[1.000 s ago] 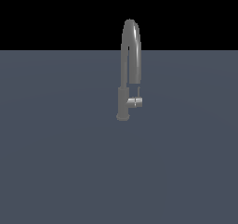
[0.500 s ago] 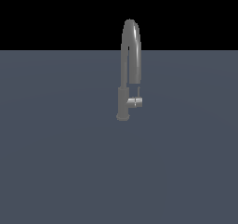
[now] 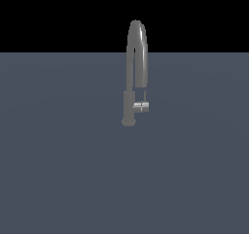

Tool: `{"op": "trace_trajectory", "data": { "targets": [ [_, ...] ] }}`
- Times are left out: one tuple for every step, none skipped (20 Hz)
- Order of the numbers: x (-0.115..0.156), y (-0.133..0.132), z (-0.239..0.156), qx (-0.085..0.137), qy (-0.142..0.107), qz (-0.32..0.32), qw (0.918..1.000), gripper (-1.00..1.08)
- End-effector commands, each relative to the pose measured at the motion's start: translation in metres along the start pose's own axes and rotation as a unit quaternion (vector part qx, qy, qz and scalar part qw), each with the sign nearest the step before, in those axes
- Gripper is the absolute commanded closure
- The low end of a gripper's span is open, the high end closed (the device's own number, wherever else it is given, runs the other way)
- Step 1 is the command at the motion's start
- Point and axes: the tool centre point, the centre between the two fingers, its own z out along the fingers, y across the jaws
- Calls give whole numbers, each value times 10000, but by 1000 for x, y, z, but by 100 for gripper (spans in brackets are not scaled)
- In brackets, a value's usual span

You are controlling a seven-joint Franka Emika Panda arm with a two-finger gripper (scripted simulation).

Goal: Turn on the faucet by rotating a designated handle.

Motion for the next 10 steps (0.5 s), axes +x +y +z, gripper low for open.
{"op": "trace_trajectory", "data": {
  "targets": [
    [16, -1, 1, 166, -178, 159, 9996, 108],
    [22, -1, 1, 232, -250, 223, 9992, 108],
    [29, -2, 2, 299, -321, 286, 9986, 108],
    [35, -2, 3, 365, -393, 350, 9979, 108],
    [42, -2, 4, 432, -465, 414, 9971, 108],
    [48, -2, 4, 499, -538, 479, 9962, 108],
    [54, -2, 5, 567, -610, 543, 9950, 108],
    [61, -2, 7, 635, -684, 608, 9938, 108],
    [67, -1, 8, 703, -757, 673, 9924, 108],
    [74, -1, 9, 771, -831, 738, 9908, 108]
  ]
}}
